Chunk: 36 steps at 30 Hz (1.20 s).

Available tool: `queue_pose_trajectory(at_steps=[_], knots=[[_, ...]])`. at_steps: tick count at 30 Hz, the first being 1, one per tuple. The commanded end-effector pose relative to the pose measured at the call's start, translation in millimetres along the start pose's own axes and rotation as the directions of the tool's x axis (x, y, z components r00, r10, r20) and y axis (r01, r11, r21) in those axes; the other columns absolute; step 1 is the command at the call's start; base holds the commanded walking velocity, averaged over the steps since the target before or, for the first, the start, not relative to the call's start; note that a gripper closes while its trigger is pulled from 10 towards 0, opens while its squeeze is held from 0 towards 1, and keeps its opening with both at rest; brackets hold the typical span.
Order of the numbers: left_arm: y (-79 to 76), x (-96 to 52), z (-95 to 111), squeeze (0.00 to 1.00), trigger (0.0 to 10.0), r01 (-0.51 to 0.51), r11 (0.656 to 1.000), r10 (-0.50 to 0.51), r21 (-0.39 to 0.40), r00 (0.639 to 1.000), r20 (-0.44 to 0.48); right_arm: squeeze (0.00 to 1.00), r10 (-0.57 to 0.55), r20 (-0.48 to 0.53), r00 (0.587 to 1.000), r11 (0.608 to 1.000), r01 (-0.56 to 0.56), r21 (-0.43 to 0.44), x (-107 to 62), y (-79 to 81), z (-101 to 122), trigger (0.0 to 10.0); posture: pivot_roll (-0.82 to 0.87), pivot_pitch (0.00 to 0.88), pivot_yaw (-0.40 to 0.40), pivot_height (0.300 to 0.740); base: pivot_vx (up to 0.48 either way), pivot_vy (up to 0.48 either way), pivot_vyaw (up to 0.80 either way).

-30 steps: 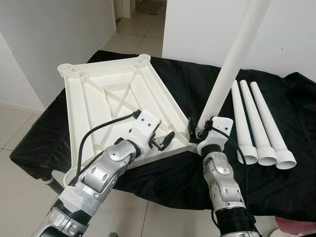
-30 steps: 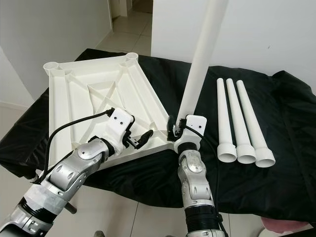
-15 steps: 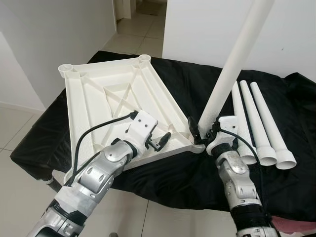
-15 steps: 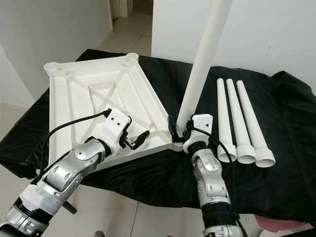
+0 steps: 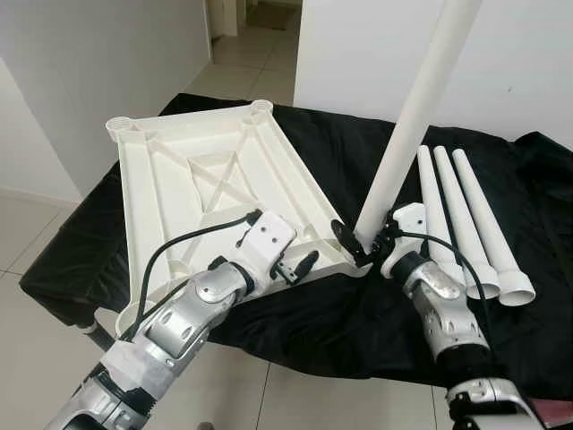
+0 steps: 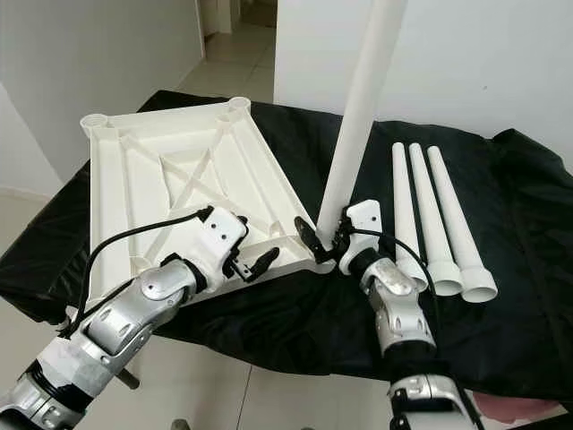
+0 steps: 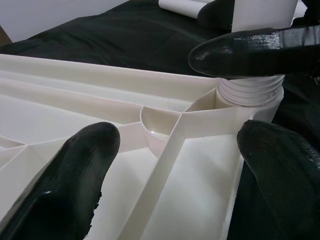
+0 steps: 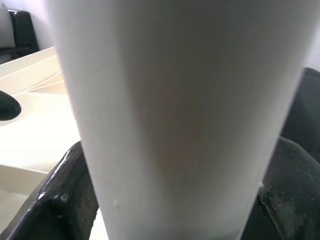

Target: Building children table

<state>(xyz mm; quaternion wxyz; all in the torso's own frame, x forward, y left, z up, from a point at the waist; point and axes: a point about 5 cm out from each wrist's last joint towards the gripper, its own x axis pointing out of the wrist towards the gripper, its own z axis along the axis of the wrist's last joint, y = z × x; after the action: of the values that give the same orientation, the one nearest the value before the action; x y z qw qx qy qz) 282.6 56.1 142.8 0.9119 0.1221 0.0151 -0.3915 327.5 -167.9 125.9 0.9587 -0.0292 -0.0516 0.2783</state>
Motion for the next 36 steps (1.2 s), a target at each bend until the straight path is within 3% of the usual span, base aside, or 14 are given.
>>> queue_pose_trajectory(at_steps=[1,15,17,25,26,29,30,36], knots=[[-16.3,-3.0,-2.1,0.00,10.0,0.328,0.945,-0.328,0.008,0.945,-0.004,0.00,0.025,-0.011,1.000,1.000,-0.025,-0.013,2.4,2.2,-2.4,10.0,0.00,0.000,-0.023,0.740,0.000,0.000,0.00],[-19.8,-12.0,-2.6,0.00,10.0,0.395,0.918,-0.395,-0.013,0.919,-0.002,0.00,0.070,-0.006,0.997,0.998,-0.070,0.001,4.4,-3.6,-5.4,10.0,0.02,0.000,-0.022,0.740,0.000,0.000,0.00],[-19.4,-13.5,0.1,0.00,10.0,0.427,0.903,-0.427,-0.044,0.904,0.023,0.00,0.070,-0.005,0.998,0.998,-0.070,0.006,4.1,-3.9,-6.9,10.0,0.01,0.000,-0.020,0.740,0.000,0.000,0.00],[-15.0,-11.6,5.3,0.00,10.0,0.437,0.896,-0.434,-0.072,0.899,0.058,0.00,0.072,-0.007,0.997,0.997,-0.072,0.017,1.9,-4.0,-10.4,9.9,0.00,0.000,-0.013,0.740,0.000,0.000,0.00],[-14.3,-11.0,6.0,0.00,10.0,0.432,0.899,-0.429,-0.067,0.901,0.061,0.00,0.072,-0.004,0.997,0.997,-0.072,0.020,1.3,-4.3,-10.5,2.4,0.00,0.000,-0.012,0.740,0.000,0.000,0.00],[-13.7,-10.6,6.7,0.00,10.0,0.427,0.902,-0.423,-0.063,0.904,0.063,0.00,0.073,0.001,0.997,0.997,-0.073,0.022,0.9,-4.8,-10.8,2.4,0.00,0.000,-0.012,0.740,0.000,0.000,0.00],[-12.8,-10.1,7.3,0.00,10.0,0.423,0.904,-0.419,-0.062,0.906,0.065,0.00,0.071,0.007,0.997,0.997,-0.071,0.028,0.4,-5.1,-10.7,0.0,0.00,0.000,-0.011,0.740,0.000,0.000,0.00],[-9.7,-9.1,8.4,0.00,10.0,0.411,0.910,-0.407,-0.059,0.911,0.066,0.00,0.054,0.013,0.998,0.998,-0.055,0.044,-2.2,-5.8,-12.4,0.0,0.00,0.000,-0.006,0.740,0.000,0.000,0.00]])
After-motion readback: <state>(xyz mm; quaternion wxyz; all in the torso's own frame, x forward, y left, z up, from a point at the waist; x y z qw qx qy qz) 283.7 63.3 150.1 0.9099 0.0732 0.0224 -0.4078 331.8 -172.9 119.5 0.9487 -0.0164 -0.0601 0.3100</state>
